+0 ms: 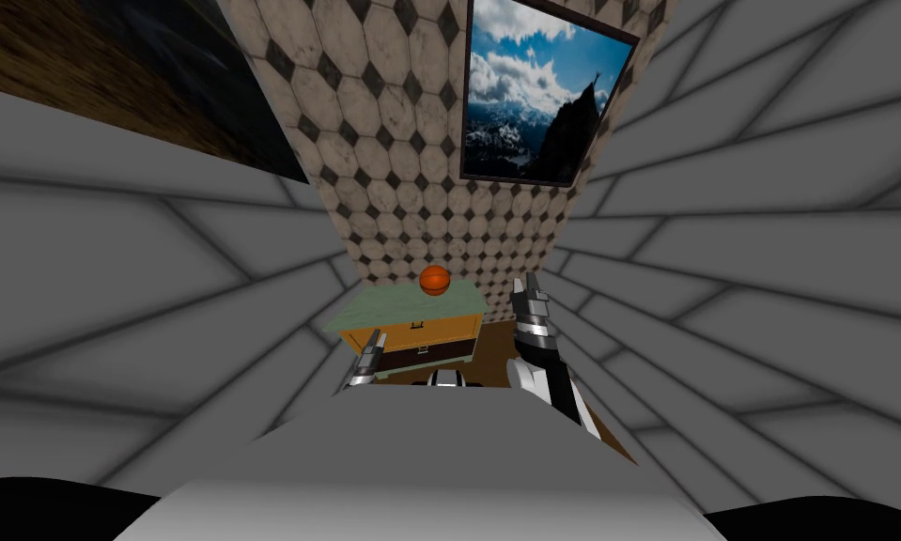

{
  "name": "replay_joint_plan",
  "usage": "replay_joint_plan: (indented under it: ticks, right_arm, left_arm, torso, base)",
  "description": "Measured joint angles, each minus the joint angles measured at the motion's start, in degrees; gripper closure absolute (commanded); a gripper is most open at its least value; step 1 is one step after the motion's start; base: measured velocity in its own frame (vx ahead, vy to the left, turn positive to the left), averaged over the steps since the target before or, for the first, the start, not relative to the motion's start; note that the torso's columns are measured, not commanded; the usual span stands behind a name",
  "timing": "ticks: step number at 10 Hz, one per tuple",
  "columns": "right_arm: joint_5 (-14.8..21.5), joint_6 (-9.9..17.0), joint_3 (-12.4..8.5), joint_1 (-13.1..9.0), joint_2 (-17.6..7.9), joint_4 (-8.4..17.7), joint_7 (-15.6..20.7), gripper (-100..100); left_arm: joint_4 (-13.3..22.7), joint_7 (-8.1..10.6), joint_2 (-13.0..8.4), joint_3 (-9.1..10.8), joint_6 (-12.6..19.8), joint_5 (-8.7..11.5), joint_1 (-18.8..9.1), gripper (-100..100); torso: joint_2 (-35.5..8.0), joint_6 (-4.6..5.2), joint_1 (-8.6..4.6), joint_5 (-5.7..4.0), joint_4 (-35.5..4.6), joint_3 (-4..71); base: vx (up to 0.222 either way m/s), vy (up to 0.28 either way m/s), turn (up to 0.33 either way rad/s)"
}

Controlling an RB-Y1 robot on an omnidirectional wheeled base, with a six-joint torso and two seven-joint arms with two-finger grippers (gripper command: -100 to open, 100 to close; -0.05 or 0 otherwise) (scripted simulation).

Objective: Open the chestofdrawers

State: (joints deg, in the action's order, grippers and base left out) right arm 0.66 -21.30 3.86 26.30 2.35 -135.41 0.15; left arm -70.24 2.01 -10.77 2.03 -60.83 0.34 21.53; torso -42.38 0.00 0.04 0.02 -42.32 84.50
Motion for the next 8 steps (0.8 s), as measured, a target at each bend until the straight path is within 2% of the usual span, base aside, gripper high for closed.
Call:
replay_joint_plan:
  ticks: [8]
  right_arm:
    - [0.0, 0.0, 0.0, 0.0, 0.0, 0.0, 0.0, 0]
  left_arm:
    - [9.9, 0.0, 1.3, 0.67, -5.6, 0.0, -0.8, -100]
  torso:
    - [0.1, 0.0, -0.08, -0.02, 0.0, 0.1]
  base:
    - [0.059, -0.041, -0.004]
